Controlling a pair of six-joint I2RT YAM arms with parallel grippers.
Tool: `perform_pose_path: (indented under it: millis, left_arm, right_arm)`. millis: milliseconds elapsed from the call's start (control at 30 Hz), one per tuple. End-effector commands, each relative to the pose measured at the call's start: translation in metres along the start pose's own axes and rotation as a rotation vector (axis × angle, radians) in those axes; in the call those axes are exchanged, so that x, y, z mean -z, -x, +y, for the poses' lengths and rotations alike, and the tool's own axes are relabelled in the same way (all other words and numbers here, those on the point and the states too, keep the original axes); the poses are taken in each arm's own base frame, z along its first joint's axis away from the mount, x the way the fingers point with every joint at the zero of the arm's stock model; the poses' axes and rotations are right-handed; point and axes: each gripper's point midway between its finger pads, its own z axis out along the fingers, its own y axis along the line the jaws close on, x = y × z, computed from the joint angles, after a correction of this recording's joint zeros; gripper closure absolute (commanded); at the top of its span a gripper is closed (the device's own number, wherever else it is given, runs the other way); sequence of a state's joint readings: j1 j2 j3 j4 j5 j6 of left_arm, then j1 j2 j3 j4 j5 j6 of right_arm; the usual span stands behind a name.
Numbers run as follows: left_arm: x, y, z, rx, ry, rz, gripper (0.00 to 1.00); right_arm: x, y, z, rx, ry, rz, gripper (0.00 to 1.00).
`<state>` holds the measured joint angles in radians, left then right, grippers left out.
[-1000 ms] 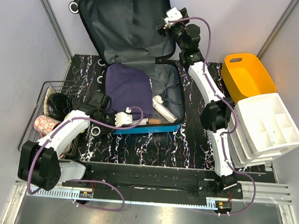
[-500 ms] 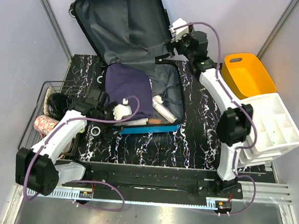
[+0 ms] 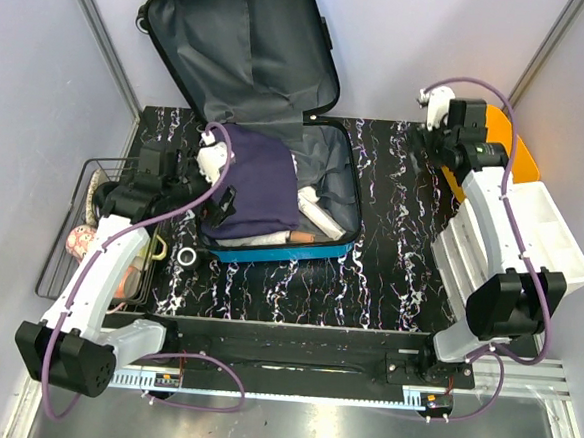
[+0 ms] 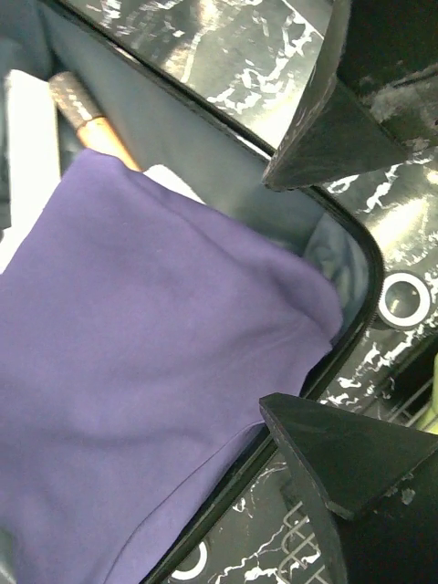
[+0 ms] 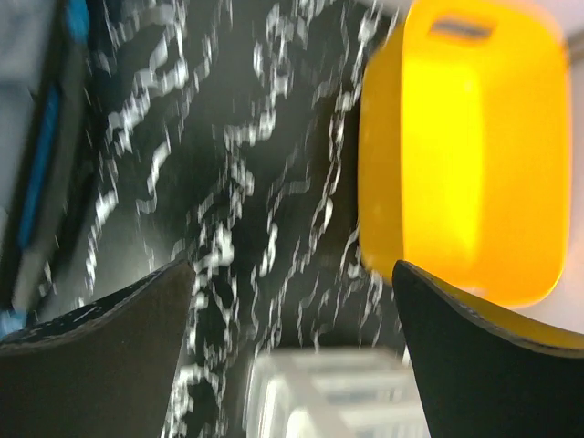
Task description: Open, take out, and arrange the luggage
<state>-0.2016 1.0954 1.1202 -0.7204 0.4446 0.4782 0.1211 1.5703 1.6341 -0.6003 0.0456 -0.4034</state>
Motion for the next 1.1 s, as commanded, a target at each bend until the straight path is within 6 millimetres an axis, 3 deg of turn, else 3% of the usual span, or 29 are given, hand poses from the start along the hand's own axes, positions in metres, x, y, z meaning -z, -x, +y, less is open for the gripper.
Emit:
perform_pose_path:
  millis: [0, 100, 267, 433, 533, 633, 867, 933, 967, 1067]
  left_arm:
    - [0.001, 0.052, 0.015, 0.132, 0.038, -0.192, 0.01]
    - [-0.008, 0.056, 0.031, 0.189, 0.097, -0.218, 0.01]
    - [-0.021, 0.056, 0.031, 0.217, 0.011, -0.167, 0.01]
    - [-0.030, 0.051, 0.044, 0.262, 0.016, -0.157, 0.01]
    - [-0.031, 0.050, 0.046, 0.249, 0.004, -0.158, 0.01]
    - [-0.034, 0.048, 0.045, 0.255, -0.023, -0.146, 0.01]
    - [-0.028, 0.055, 0.051, 0.320, -0.050, -0.158, 0.01]
    - [-0.024, 0.052, 0.056, 0.333, -0.034, -0.157, 0.01]
    - [-0.023, 0.052, 0.057, 0.335, -0.038, -0.157, 0.01]
    - [-0.017, 0.051, 0.058, 0.330, -0.042, -0.158, 0.01]
  right_arm:
    - [0.023, -0.085, -0.008, -0.045, -0.015, 0.290, 0.02]
    - [0.032, -0.118, -0.029, -0.080, -0.053, 0.389, 0.03]
    - [0.050, -0.155, -0.058, -0.076, -0.110, 0.475, 0.04]
    - [0.065, -0.177, -0.079, -0.077, -0.145, 0.537, 0.05]
    - [0.070, -0.173, -0.080, -0.081, -0.126, 0.505, 0.04]
    - [0.065, -0.147, -0.072, -0.138, -0.071, 0.402, 0.04]
    - [0.055, -0.053, -0.052, -0.286, 0.120, 0.110, 0.05]
    - [0.055, -0.032, -0.039, -0.335, 0.177, 0.058, 0.05]
    - [0.054, -0.013, -0.022, -0.331, 0.243, 0.013, 0.06]
    - [0.051, 0.019, 0.014, -0.341, 0.356, -0.059, 0.06]
